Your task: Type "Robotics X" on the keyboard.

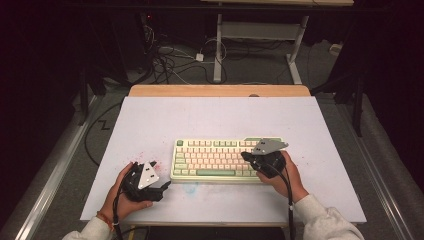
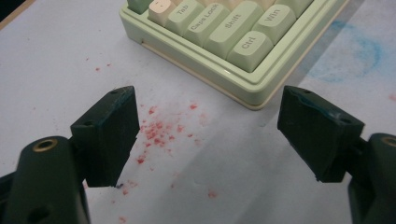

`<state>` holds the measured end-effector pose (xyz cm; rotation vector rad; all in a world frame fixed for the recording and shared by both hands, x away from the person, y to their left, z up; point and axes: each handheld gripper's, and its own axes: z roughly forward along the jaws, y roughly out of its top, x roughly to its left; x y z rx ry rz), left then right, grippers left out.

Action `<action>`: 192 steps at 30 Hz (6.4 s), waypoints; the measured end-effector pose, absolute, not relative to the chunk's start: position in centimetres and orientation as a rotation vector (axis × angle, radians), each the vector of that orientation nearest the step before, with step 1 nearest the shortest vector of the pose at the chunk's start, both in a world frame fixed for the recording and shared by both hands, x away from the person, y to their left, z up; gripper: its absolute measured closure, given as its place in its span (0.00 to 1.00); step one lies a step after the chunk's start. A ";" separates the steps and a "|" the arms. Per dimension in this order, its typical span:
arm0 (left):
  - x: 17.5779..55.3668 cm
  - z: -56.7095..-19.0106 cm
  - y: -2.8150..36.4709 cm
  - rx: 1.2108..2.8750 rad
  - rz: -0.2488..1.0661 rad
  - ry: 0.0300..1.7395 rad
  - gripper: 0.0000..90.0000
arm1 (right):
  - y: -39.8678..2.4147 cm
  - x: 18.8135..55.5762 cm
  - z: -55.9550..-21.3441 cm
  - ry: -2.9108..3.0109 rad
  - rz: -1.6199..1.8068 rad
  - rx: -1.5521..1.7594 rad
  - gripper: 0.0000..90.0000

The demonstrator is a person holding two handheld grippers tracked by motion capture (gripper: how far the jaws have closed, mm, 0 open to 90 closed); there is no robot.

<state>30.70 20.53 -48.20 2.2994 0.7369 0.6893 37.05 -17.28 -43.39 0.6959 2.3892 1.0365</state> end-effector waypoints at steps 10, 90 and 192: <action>31.0 -48.3 20.4 2.298 0.684 0.752 0.22 | -15.7 39.0 -43.5 2.413 1.009 0.707 1.00; 31.2 -48.5 20.3 2.353 0.672 0.720 0.23 | -15.0 38.4 -42.1 2.297 1.111 0.682 0.76; 36.7 -44.5 11.4 2.401 0.369 0.541 0.97 | -23.9 30.4 -46.5 2.188 1.020 0.777 0.22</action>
